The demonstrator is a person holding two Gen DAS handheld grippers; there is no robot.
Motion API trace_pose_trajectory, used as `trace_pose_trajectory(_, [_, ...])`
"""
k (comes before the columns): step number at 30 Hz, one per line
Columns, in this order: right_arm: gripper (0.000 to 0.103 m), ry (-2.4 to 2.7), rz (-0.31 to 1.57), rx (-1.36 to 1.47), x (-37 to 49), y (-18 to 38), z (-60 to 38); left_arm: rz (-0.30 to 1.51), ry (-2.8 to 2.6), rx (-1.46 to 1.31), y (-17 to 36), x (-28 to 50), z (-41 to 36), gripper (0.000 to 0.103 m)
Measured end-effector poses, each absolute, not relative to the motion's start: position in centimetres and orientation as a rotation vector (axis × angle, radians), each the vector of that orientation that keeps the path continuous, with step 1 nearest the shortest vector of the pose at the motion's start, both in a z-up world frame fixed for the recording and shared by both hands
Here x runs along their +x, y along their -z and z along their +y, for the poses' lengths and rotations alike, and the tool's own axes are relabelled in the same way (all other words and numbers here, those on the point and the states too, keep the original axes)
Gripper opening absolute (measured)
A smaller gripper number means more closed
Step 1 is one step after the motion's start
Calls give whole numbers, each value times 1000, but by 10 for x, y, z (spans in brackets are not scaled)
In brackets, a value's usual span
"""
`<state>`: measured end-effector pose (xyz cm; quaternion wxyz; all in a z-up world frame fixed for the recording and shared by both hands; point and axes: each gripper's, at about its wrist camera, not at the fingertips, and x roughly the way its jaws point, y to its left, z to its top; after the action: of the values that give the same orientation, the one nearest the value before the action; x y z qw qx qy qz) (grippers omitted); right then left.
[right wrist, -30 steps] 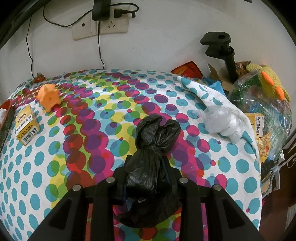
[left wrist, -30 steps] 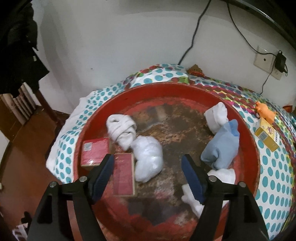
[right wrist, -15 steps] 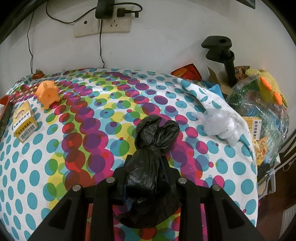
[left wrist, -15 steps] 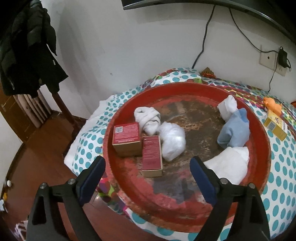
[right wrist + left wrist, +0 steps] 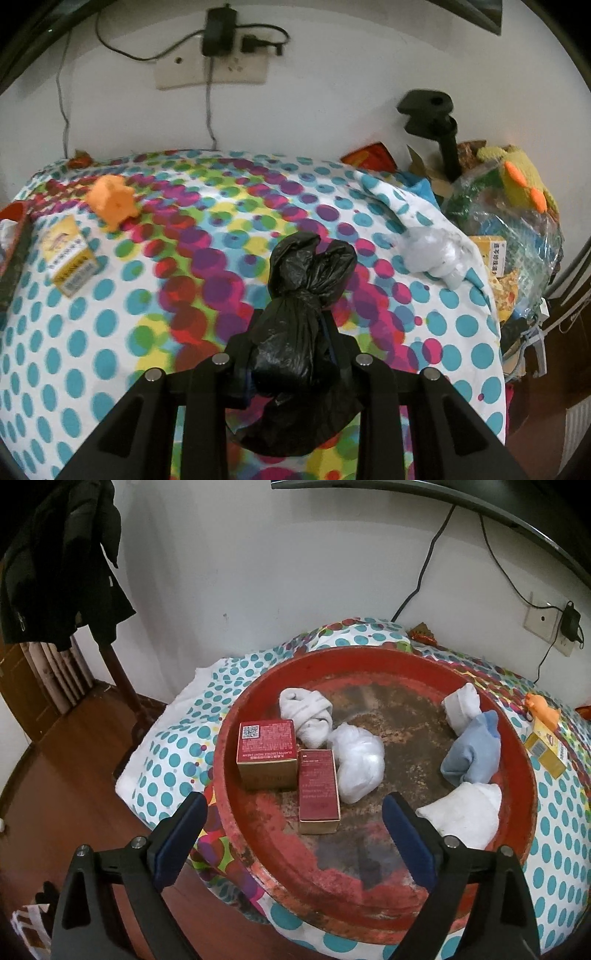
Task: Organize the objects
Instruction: 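Carry the black plastic bag over the red tray with the right tool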
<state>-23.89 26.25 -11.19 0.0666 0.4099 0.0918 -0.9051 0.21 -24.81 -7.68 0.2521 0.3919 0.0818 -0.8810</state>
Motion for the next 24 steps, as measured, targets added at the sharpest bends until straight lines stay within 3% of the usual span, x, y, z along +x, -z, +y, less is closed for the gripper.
trace_pose_trajectory(24, [29, 2367, 307, 1002, -140, 60, 46, 245, 2381, 1034, 73, 8, -257, 97])
